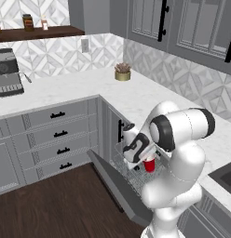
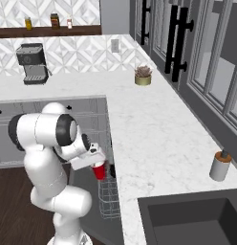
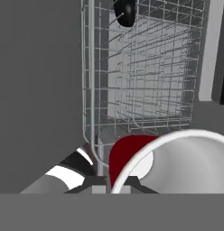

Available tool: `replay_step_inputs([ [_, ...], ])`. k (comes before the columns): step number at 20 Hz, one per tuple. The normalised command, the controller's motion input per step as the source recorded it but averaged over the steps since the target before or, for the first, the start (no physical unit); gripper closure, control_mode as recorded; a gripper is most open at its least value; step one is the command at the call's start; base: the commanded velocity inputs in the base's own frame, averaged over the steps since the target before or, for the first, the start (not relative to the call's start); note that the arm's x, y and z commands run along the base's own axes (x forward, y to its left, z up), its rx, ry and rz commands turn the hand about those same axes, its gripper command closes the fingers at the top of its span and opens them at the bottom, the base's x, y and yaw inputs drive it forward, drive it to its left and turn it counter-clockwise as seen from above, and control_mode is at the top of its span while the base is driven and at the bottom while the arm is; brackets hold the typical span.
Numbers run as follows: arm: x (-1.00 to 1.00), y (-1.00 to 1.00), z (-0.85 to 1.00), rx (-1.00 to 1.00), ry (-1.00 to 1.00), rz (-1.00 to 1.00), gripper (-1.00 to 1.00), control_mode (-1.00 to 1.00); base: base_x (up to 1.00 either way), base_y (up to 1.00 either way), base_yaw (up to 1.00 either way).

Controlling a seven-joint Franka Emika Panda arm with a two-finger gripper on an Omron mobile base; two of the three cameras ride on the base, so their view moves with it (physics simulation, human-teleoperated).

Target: Pick up the cup and bowl from the counter, place them in the dishwasher, and close the dishwasher door.

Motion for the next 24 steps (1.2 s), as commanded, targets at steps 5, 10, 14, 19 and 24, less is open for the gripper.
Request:
replay_step_inputs([
  [5, 0.07, -0.21, -0.38, -0.02, 0.05, 0.00, 1.00, -1.00, 0.00, 0.00, 0.00],
  [10, 0.00, 0.00, -0.41, 0.00, 0.00, 0.00, 1.00, -1.00, 0.00, 0.00, 0.00],
  [14, 0.01, -0.02, -0.52, 0.00, 0.00, 0.00, 1.00, -1.00, 0.00, 0.00, 0.00],
  [19, 0.00, -0.16, -0.30, 0.00, -0.02, 0.00, 1.00, -1.00, 0.00, 0.00, 0.00],
  [24, 0.00, -0.31, -0.18, 0.00, -0.04, -0.01, 1.00, -1.00, 0.00, 0.00, 0.00],
])
